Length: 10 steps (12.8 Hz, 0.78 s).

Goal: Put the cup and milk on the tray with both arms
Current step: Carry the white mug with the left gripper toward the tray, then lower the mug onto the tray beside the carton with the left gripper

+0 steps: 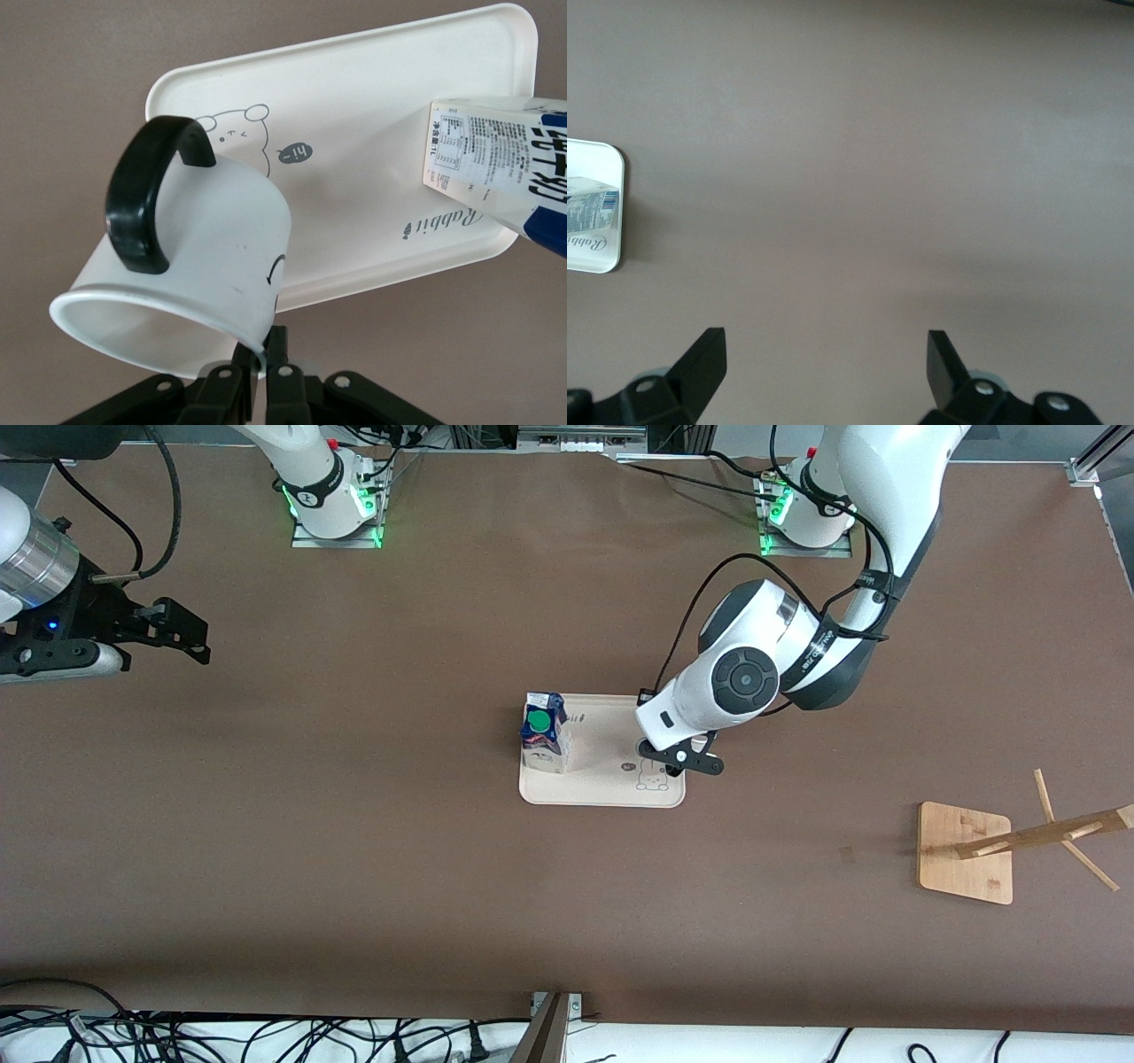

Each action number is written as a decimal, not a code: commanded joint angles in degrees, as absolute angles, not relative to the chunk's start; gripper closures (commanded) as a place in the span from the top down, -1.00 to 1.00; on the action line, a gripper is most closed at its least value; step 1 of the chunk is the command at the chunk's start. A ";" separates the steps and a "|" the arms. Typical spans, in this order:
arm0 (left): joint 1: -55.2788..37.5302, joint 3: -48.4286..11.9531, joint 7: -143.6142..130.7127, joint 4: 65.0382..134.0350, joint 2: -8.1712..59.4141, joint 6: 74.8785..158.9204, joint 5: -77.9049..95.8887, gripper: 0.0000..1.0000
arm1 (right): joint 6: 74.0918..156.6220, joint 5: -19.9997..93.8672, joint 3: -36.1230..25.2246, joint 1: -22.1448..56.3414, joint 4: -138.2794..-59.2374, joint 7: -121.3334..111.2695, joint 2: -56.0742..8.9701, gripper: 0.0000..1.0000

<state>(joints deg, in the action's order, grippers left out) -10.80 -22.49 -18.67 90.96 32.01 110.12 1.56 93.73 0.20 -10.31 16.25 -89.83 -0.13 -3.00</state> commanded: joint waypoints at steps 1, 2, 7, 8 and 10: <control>-11.16 -22.24 -17.75 89.12 33.57 110.83 0.44 -1.00 | 92.90 -0.09 -10.02 16.35 -89.03 -0.09 -2.99 1.00; -11.25 -22.15 -17.75 89.03 34.01 111.09 0.35 -1.00 | 92.81 -0.09 -10.02 16.35 -89.03 -0.09 -2.99 1.00; -11.78 -22.15 -17.84 89.03 35.51 112.32 -1.67 -1.00 | 92.81 -0.09 -10.11 16.35 -89.03 -0.09 -2.99 1.00; -11.78 -22.06 -17.84 89.03 35.59 112.32 -1.67 -1.00 | 92.81 -0.09 -10.11 16.35 -89.12 -0.09 -2.99 1.00; -12.21 -21.19 -17.84 89.03 36.12 112.41 -1.67 -1.00 | 92.81 -0.09 -10.20 16.35 -89.03 -0.09 -2.99 1.00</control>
